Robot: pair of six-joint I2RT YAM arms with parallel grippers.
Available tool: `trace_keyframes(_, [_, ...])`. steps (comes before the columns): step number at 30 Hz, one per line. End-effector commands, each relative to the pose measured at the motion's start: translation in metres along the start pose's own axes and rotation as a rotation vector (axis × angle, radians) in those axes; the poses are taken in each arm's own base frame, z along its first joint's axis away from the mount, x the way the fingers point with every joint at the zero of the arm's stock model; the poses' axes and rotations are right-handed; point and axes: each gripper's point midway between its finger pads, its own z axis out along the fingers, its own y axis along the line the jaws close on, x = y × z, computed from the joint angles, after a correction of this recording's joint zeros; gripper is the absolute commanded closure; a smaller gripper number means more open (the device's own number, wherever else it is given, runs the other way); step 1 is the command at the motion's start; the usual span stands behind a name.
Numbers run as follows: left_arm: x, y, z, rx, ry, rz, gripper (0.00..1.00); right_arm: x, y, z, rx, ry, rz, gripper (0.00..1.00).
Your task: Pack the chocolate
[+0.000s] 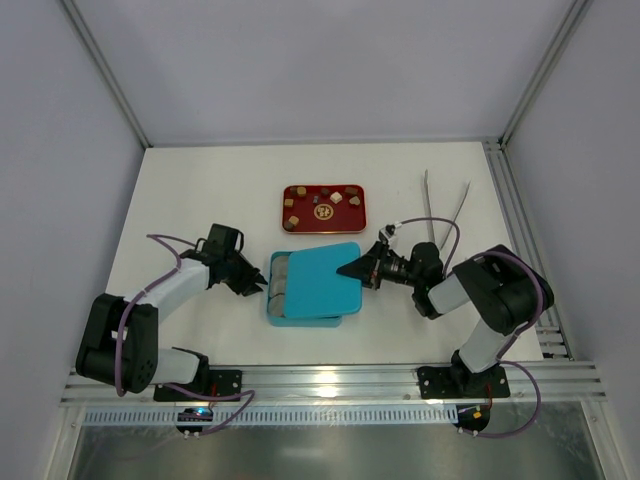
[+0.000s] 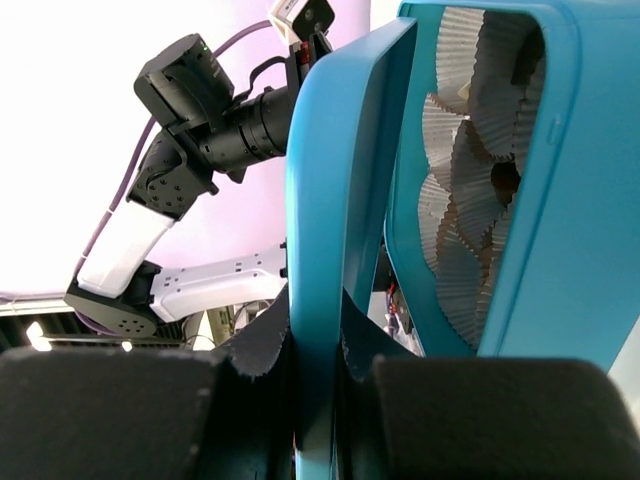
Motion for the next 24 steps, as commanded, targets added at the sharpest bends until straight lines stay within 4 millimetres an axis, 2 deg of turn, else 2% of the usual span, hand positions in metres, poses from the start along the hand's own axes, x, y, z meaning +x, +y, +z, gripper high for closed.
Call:
trace_keyframes(1, [-0.004, -0.007, -0.003, 0.037, -0.028, 0.006, 0.74, -0.004, 0.06, 0.002, -0.233, -0.034, -0.276, 0.96])
trace_keyframes(9, [-0.003, -0.008, -0.003, 0.038, -0.022, 0.014, 0.74, -0.012, 0.058, 0.014, -0.239, -0.044, -0.304, 0.96])
trace_keyframes(24, [-0.002, -0.004, -0.002, 0.033, -0.022, 0.016, 0.73, -0.007, 0.046, 0.023, -0.232, -0.044, -0.295, 0.95])
